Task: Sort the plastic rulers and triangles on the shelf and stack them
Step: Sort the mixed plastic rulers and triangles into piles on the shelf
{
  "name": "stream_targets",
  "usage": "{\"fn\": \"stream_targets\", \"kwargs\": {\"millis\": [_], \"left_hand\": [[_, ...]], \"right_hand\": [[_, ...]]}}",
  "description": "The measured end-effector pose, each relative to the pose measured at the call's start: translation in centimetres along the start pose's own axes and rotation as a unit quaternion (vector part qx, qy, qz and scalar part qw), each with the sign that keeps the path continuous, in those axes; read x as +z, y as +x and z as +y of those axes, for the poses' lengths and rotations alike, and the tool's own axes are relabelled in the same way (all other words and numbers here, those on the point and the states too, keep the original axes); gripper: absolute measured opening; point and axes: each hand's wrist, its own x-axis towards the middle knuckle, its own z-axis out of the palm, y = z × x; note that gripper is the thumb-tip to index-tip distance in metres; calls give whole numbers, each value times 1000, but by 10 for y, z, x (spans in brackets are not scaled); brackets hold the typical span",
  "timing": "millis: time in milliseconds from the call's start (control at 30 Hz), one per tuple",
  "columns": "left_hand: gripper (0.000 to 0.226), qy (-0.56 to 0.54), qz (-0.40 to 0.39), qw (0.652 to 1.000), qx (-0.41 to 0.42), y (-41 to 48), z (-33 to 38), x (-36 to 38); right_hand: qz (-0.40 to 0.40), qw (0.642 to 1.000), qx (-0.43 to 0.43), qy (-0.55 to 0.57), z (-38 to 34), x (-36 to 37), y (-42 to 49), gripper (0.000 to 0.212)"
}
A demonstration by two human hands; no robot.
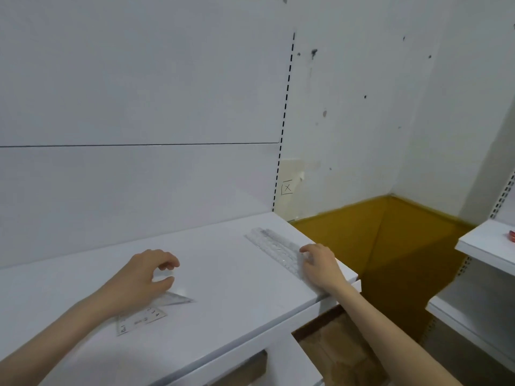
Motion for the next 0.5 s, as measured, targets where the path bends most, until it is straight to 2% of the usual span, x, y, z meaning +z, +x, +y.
{"fn": "stream_targets", "kwargs": {"millis": [167, 300, 500], "left_hand": [[22, 8, -4, 1000, 0, 14, 2, 4], [22, 30, -15, 999, 2, 14, 2, 7], [31, 135, 13, 990, -31, -11, -6, -11]], "right_hand": [[0, 998, -29, -48, -2, -3, 3, 32], [16, 998, -44, -35, -14, -16, 2, 29], [-9, 987, -157, 2, -77, -15, 2, 24]]}}
